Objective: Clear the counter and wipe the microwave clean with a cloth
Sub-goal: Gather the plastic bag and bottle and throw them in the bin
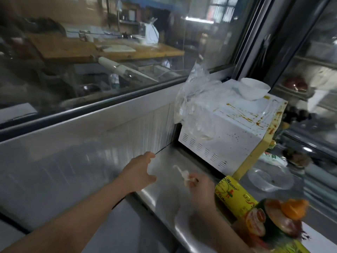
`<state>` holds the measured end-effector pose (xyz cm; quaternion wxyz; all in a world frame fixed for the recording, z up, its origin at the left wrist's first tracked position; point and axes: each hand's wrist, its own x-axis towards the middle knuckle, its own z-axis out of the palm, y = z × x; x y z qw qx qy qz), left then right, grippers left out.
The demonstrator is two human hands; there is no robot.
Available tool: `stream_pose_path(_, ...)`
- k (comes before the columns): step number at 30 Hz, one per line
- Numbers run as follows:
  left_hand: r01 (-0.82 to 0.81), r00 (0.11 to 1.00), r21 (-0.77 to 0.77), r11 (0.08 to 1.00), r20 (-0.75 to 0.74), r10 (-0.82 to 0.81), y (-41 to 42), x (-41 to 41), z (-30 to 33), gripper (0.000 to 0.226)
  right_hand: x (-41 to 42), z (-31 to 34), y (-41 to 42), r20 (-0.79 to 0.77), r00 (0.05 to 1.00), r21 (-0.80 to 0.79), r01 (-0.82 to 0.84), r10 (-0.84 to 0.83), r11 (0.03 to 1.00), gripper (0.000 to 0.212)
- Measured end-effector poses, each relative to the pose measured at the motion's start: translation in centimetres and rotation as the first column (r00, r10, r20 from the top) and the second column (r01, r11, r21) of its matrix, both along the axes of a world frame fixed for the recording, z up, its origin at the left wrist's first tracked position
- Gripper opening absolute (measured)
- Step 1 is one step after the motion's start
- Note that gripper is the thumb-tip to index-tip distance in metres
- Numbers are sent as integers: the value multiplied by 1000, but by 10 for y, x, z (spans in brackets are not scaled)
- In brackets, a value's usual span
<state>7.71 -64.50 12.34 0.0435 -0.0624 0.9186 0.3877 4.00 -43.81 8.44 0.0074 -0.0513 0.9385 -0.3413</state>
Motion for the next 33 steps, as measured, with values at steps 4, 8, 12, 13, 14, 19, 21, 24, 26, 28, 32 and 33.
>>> stream_pose_path(4, 36, 994, 9, 999, -103, -35, -4, -5, 32, 69, 7, 51, 0, -193, 977, -180, 58, -93, 982, 45)
stream_pose_path(8, 55, 984, 7, 998, -171, -53, -2, -17, 57, 73, 3, 93, -1, -276, 938, -218, 151, -209, 964, 18)
stream_pose_path(12, 42, 975, -10, 999, -216, -43, 1, -38, 76, 76, -19, 122, 2, -321, 905, -197, 224, -279, 954, 17)
stream_pose_path(13, 40, 972, -6, 999, -232, -40, 3, -45, 81, 77, -27, 128, 2, -333, 897, -205, 234, -292, 950, 17)
stream_pose_path(14, 34, 967, -8, 999, -251, -35, 5, -53, 85, 78, -36, 134, 3, -344, 889, -216, 239, -303, 947, 18)
stream_pose_path(19, -39, 924, -8, 999, -380, 33, 14, -101, 113, 76, -93, 158, 6, -400, 864, -238, 224, -306, 945, 24)
stream_pose_path(21, -60, 911, -29, 998, -410, 43, 19, -121, 123, 74, -118, 166, 6, -424, 852, -256, 212, -307, 943, 25)
stream_pose_path(24, -46, 911, -30, 998, -412, 30, 27, -147, 131, 74, -152, 171, 5, -439, 849, -279, 182, -294, 943, 18)
stream_pose_path(26, -43, 911, -28, 999, -412, 27, 31, -161, 131, 75, -173, 170, 3, -430, 856, -286, 172, -287, 943, 12)
stream_pose_path(28, -50, 905, -30, 998, -424, 32, 34, -173, 127, 73, -192, 165, 0, -394, 872, -309, 172, -290, 935, 11)
stream_pose_path(32, -23, 909, -26, 999, -417, 10, 39, -189, 113, 73, -224, 149, -5, -373, 888, -245, 185, -269, 952, 12)
stream_pose_path(33, -10, 912, -41, 999, -411, -8, 41, -192, 109, 72, -230, 146, -6, -370, 893, -227, 182, -257, 957, 12)
